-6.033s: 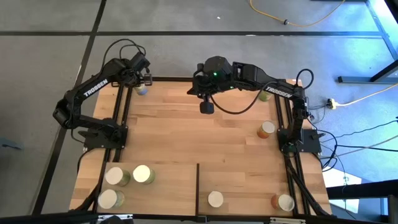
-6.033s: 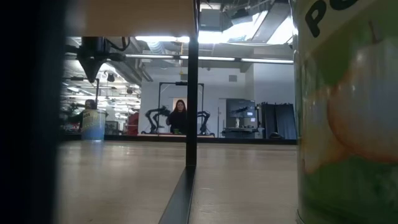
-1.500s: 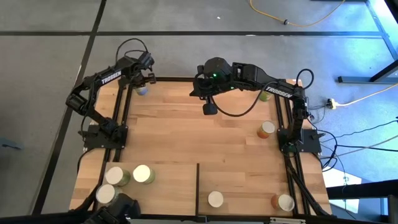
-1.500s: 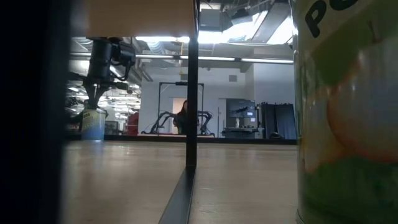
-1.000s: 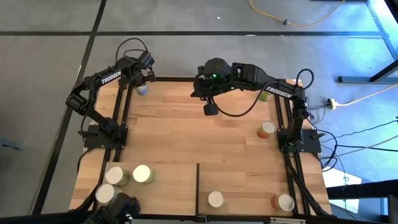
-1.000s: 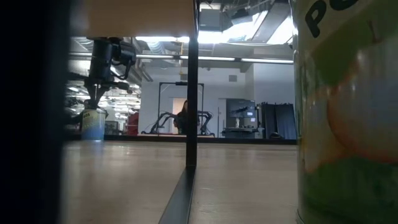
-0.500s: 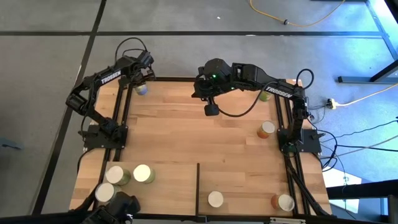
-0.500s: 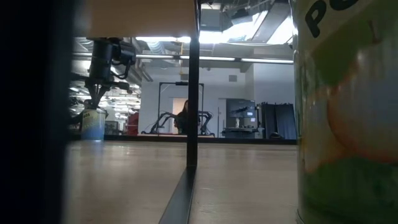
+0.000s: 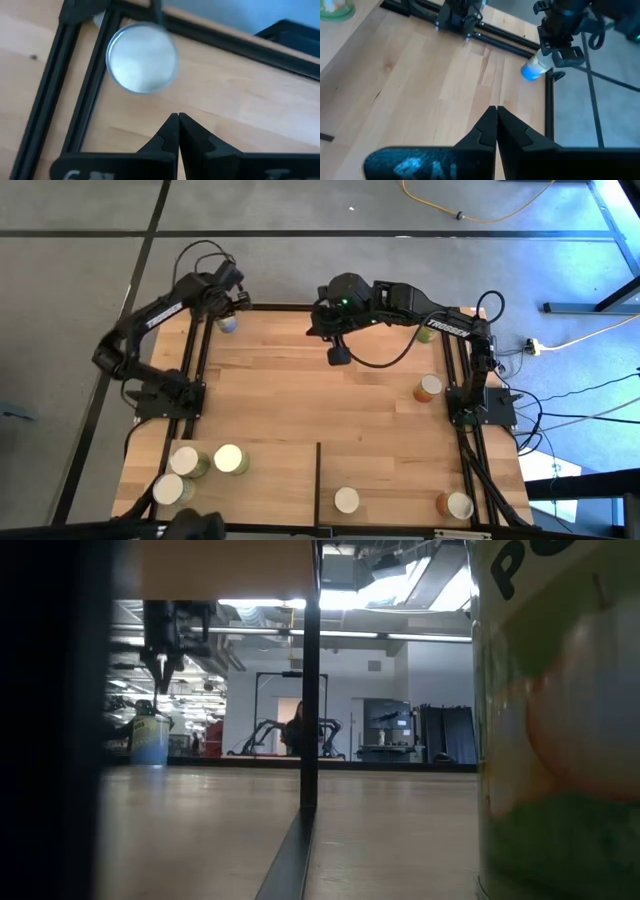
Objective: Pick and place cans onto a shelf
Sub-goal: Put the canned peas on the shelf
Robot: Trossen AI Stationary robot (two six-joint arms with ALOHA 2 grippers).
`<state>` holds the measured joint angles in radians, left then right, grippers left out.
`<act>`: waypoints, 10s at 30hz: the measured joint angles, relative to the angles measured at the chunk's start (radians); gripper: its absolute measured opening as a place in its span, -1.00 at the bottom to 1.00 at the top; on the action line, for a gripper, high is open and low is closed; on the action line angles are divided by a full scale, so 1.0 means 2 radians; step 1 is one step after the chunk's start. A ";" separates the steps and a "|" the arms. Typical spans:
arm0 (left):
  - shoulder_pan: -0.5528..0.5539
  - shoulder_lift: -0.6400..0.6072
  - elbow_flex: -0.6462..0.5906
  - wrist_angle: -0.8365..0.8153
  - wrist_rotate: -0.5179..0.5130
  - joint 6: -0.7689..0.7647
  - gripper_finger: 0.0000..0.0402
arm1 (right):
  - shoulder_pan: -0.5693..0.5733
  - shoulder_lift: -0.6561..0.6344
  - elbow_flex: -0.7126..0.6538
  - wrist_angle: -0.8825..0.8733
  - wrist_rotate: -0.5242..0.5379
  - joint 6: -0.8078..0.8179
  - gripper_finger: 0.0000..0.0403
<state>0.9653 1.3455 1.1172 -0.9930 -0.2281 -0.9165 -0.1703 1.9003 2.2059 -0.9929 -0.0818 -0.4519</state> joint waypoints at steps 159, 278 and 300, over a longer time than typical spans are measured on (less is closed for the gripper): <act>0.038 0.085 0.024 0.000 -0.048 0.040 -1.00 | -0.029 0.058 0.000 0.088 -0.066 0.001 -0.95; 0.085 0.192 0.138 -0.107 0.044 0.137 -1.00 | -0.073 0.156 0.000 0.247 -0.223 0.154 -0.95; 0.090 0.199 0.138 -0.113 0.063 0.093 -1.00 | -0.073 0.156 0.000 0.246 -0.275 0.141 -0.95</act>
<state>1.1446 1.7439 1.3941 -1.2195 -0.1012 -0.7300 -0.3172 2.2127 2.2059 -0.5003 -0.6312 -0.1690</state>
